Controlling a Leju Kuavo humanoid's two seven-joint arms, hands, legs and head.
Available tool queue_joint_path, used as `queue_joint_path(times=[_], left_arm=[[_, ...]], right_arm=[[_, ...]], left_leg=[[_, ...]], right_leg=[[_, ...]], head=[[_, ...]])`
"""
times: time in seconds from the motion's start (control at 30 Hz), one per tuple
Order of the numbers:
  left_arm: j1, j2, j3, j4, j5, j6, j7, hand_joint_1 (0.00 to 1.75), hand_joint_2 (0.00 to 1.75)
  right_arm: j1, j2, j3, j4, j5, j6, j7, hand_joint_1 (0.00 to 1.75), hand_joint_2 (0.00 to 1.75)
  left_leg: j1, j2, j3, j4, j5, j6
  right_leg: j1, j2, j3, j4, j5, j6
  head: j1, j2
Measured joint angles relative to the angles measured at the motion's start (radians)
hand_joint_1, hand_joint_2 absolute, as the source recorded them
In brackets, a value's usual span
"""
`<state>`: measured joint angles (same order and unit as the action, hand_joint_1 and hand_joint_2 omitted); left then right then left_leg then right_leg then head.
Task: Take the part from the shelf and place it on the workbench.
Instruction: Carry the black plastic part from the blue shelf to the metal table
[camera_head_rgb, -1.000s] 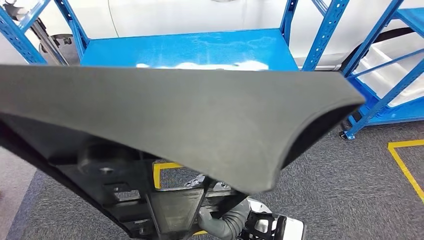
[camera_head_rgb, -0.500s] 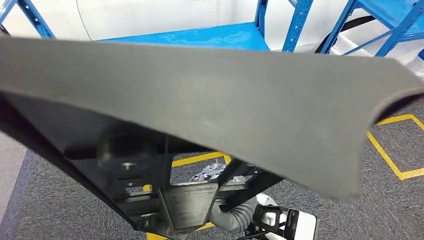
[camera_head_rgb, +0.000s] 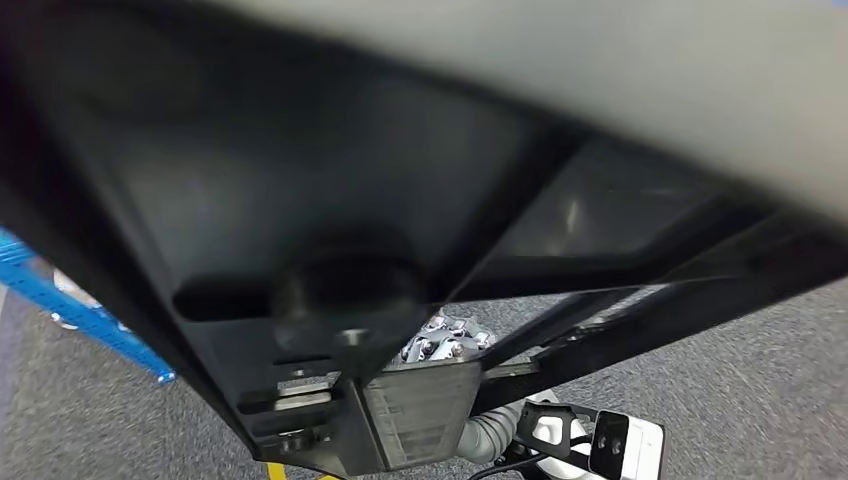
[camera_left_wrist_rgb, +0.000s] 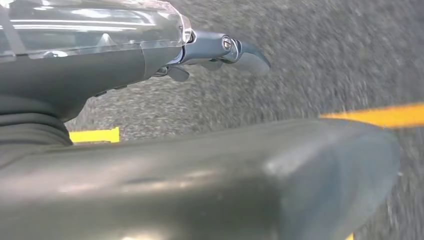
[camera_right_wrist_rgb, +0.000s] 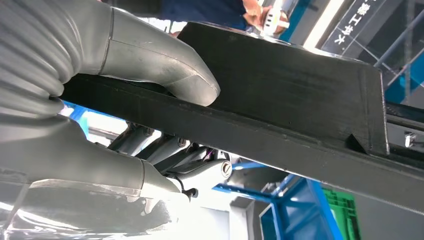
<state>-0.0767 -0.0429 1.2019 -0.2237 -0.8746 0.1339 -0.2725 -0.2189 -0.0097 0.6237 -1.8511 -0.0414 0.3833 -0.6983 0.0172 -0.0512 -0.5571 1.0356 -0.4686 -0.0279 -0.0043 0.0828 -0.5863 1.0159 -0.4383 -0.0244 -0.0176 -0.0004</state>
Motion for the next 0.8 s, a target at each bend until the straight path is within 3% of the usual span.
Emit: queue_joint_path(times=[0.03,0.1,0.17,0.2,0.27,0.3,0.33,0.37,0.4,0.43,0.5,0.57,0.63,0.7,0.77,0.8], left_arm=[[0.0,0.004,0.002,0.0,0.003,-0.015,0.002,0.0,0.0],[-0.002,0.011,0.006,0.0,0.01,-0.037,0.01,0.0,0.0],[-0.004,0.016,0.01,0.0,0.014,-0.046,0.018,0.0,0.0],[-0.005,0.017,0.013,0.0,0.015,-0.048,0.022,0.0,0.0],[-0.003,0.021,0.019,0.0,0.018,-0.047,0.028,0.0,0.0],[-0.001,0.024,0.022,0.0,0.02,-0.045,0.032,0.0,0.0],[0.0,0.026,0.024,0.0,0.022,-0.043,0.037,0.0,0.0],[-0.001,0.028,0.026,0.0,0.023,-0.042,0.043,0.0,0.0],[-0.002,0.03,0.027,0.0,0.025,-0.041,0.049,0.0,0.0],[-0.004,0.031,0.028,0.0,0.026,-0.041,0.055,0.0,0.0],[-0.006,0.034,0.032,0.0,0.03,-0.04,0.064,0.0,0.0],[-0.007,0.037,0.039,0.0,0.034,-0.039,0.072,0.0,0.0],[-0.009,0.039,0.044,0.0,0.036,-0.036,0.075,0.0,0.0],[-0.01,0.04,0.047,0.0,0.037,-0.034,0.072,0.0,0.0],[-0.007,0.042,0.05,0.0,0.037,-0.036,0.069,0.0,0.0],[-0.005,0.043,0.051,0.0,0.037,-0.039,0.068,0.0,0.0]], right_arm=[[-0.002,0.005,0.0,-0.002,0.001,-0.004,0.0,1.75,1.75],[-0.004,0.01,0.0,-0.007,0.005,-0.016,0.0,1.75,1.75],[-0.007,0.011,0.0,-0.014,0.008,-0.028,0.001,1.75,1.75],[-0.01,0.011,0.0,-0.016,0.008,-0.033,0.001,1.75,1.75],[-0.014,0.011,0.0,-0.017,0.009,-0.038,0.002,1.75,1.75],[-0.014,0.011,0.0,-0.017,0.009,-0.039,0.002,1.75,1.75],[-0.014,0.011,0.0,-0.017,0.009,-0.04,0.002,1.75,1.75],[-0.014,0.011,0.0,-0.017,0.01,-0.04,0.002,1.75,1.75],[-0.014,0.011,0.0,-0.017,0.012,-0.041,0.002,1.75,1.75],[-0.015,0.011,0.0,-0.017,0.013,-0.042,0.002,1.75,1.75],[-0.02,0.011,0.0,-0.017,0.016,-0.044,0.002,1.75,1.75],[-0.024,0.011,0.0,-0.017,0.015,-0.043,0.002,1.75,1.75],[-0.025,0.013,0.0,-0.017,0.014,-0.041,0.002,1.75,1.75],[-0.026,0.017,0.0,-0.017,0.013,-0.04,0.002,1.75,1.75],[-0.028,0.023,0.0,-0.016,0.014,-0.04,0.002,1.75,1.75],[-0.027,0.024,-0.001,-0.016,0.014,-0.04,0.002,1.75,1.75]], left_leg=[[0.0,-0.012,0.011,-0.026,0.003,0.004],[-0.001,-0.005,0.014,-0.035,0.002,0.013],[0.002,0.016,0.015,-0.042,0.01,0.026],[0.004,0.028,0.014,-0.046,0.013,0.033],[0.001,0.054,0.011,-0.047,0.015,0.038],[0.0,0.067,0.01,-0.047,0.015,0.039],[-0.001,0.08,0.009,-0.047,0.014,0.039],[-0.001,0.092,0.009,-0.046,0.014,0.038],[-0.001,0.104,0.01,-0.046,0.013,0.037],[-0.001,0.114,0.012,-0.046,0.012,0.035],[-0.006,0.13,0.015,-0.043,0.008,0.028],[-0.01,0.146,0.016,-0.041,0.006,0.017],[-0.009,0.159,0.018,-0.04,0.002,0.006],[-0.006,0.13,0.005,-0.003,-0.029,-0.004],[-0.002,0.082,-0.048,0.118,-0.097,-0.013],[-0.002,0.069,-0.081,0.189,-0.127,-0.015]], right_leg=[[0.0,0.01,-0.004,0.001,0.002,0.006],[-0.002,0.029,-0.012,-0.001,0.008,0.021],[0.001,0.004,-0.023,0.02,-0.006,0.032],[0.002,-0.022,-0.04,0.057,-0.031,0.037],[-0.001,-0.067,-0.098,0.189,-0.104,0.045],[-0.003,-0.073,-0.129,0.255,-0.131,0.048],[-0.004,-0.075,-0.146,0.294,-0.141,0.05],[-0.004,-0.078,-0.143,0.293,-0.13,0.05],[-0.005,-0.083,-0.117,0.248,-0.103,0.049],[-0.004,-0.096,-0.076,0.173,-0.068,0.046],[0.004,-0.134,-0.006,0.039,-0.025,0.032],[0.011,-0.145,0.009,-0.001,-0.021,0.017],[0.009,-0.122,0.005,-0.004,-0.015,0.004],[0.003,-0.103,0.006,-0.011,-0.008,-0.008],[0.001,-0.082,0.004,-0.013,-0.004,-0.015],[0.001,-0.07,0.003,-0.013,-0.003,-0.017]], head=[[0.0,0.0],[0.0,0.0],[0.0,0.0],[0.0,0.0],[0.0,0.0],[0.0,0.0],[0.0,0.0],[0.0,0.0],[0.0,0.0],[0.0,0.0],[0.0,0.0],[0.0,0.0],[0.0,0.0],[0.0,0.0],[0.0,0.0],[0.0,0.0]])
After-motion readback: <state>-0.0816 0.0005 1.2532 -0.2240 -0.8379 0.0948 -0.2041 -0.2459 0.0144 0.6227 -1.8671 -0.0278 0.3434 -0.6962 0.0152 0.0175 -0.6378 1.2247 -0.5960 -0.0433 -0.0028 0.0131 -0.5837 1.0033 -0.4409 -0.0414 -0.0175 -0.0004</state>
